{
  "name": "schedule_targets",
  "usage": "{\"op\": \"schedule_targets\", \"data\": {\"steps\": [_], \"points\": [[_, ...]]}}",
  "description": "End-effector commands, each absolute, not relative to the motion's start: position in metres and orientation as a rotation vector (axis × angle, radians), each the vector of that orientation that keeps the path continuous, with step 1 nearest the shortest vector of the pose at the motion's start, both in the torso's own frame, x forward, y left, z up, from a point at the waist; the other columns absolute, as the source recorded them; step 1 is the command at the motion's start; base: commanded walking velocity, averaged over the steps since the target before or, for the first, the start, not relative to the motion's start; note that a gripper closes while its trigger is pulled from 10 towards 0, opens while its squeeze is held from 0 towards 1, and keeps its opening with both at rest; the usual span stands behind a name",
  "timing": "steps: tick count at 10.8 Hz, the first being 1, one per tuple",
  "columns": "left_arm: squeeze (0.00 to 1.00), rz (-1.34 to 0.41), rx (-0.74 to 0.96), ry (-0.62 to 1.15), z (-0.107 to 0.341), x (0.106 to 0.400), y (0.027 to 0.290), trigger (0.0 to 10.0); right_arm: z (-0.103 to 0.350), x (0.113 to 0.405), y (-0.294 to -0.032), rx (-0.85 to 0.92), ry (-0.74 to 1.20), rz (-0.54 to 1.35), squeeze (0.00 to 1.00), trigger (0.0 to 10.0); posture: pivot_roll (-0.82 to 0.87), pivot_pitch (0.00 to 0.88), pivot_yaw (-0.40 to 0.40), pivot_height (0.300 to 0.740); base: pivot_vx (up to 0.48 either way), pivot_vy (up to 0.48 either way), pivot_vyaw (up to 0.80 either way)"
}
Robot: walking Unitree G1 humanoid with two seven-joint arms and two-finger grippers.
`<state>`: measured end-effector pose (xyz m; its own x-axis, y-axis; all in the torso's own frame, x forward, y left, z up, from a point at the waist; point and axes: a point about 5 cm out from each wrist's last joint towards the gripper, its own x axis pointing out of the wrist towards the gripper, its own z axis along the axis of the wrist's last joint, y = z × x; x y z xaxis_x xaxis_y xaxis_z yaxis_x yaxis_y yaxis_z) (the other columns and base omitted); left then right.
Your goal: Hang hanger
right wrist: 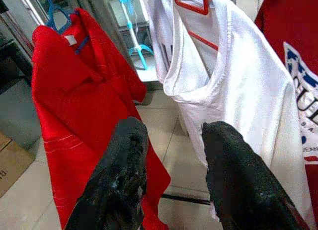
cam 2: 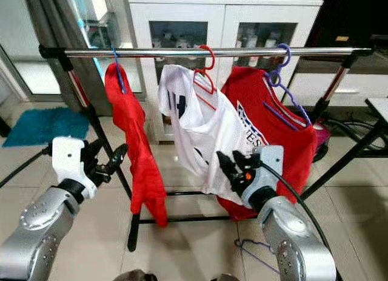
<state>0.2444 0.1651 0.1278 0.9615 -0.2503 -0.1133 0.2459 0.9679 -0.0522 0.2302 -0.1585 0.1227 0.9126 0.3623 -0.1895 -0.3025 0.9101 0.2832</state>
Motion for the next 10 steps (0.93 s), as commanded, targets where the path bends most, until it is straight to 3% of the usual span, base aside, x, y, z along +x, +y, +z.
{"op": "schedule_targets", "data": {"steps": [1, 10], "points": [[0.0, -0.238, -0.024, 0.109, 0.1311, 0.2436, 0.1666, 10.0, 0.124, 0.231, -0.1593, 0.258, 0.242, 0.34, 0.0, 10.0, -0.06, 0.0, 0.038, 0.74, 0.0, 0.0, 0.0], [0.0, -0.238, -0.024, 0.109, 0.1311, 0.2436, 0.1666, 10.0, 0.124, 0.231, -0.1593, 0.258, 0.242, 0.34, 0.0, 10.0, -0.06, 0.0, 0.038, 0.74, 0.0, 0.0, 0.0]]}}
